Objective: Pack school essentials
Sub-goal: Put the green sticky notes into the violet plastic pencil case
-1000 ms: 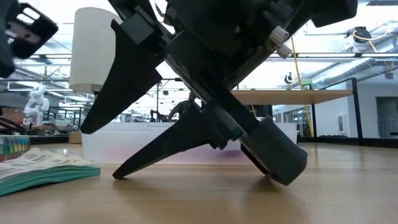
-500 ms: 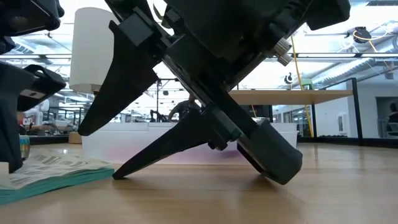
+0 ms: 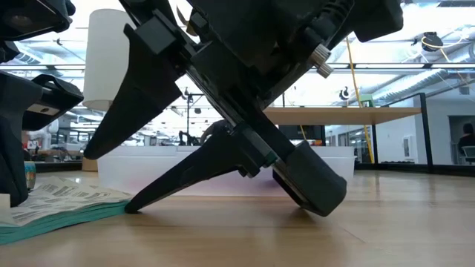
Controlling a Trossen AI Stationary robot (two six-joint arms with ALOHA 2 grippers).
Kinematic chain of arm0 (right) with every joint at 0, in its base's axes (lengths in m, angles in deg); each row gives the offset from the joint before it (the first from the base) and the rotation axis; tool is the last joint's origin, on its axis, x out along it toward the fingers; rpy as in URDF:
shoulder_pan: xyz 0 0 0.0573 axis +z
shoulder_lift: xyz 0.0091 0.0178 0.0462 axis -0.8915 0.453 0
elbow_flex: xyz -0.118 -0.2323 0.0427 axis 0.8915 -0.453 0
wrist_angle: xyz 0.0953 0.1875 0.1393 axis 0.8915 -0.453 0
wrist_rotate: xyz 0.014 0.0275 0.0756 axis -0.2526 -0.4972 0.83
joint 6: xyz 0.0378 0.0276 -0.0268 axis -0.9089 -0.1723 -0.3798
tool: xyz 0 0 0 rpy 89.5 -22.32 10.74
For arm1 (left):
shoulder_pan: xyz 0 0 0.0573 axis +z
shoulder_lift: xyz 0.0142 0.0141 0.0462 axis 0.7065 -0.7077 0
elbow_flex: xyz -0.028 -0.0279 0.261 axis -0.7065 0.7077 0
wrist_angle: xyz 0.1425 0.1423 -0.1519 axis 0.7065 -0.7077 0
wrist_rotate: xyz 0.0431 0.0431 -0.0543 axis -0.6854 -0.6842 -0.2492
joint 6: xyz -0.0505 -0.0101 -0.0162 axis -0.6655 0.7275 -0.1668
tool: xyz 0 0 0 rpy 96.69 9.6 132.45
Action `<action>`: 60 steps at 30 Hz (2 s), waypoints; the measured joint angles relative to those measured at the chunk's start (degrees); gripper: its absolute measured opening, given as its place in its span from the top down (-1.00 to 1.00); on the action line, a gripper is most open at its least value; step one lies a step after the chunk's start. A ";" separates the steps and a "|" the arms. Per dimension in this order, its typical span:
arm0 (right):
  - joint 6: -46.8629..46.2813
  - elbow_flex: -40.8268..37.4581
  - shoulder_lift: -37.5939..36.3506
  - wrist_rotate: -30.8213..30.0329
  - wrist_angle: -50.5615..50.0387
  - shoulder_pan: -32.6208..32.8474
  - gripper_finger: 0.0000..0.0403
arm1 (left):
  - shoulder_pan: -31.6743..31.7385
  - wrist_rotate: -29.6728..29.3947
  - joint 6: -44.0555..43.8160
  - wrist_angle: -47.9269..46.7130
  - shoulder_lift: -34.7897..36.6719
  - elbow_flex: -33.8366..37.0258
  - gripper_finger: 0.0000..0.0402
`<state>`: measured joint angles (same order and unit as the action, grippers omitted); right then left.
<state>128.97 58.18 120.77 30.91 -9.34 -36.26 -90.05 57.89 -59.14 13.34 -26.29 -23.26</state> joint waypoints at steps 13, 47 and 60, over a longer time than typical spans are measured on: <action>0.31 0.00 0.02 -0.15 0.88 0.00 0.07 | 0.00 0.04 0.60 -0.17 0.00 0.04 0.95; -2.34 -0.09 -1.30 -1.96 4.33 0.59 0.07 | -0.39 -0.07 0.47 -0.28 0.00 0.13 0.95; -6.01 0.03 -1.38 2.83 3.39 1.03 0.07 | -0.39 -0.35 0.49 -0.33 -0.02 0.13 0.95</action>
<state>122.96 58.20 119.39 33.74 -5.95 -35.23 -90.44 57.54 -58.65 13.02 -26.31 -23.13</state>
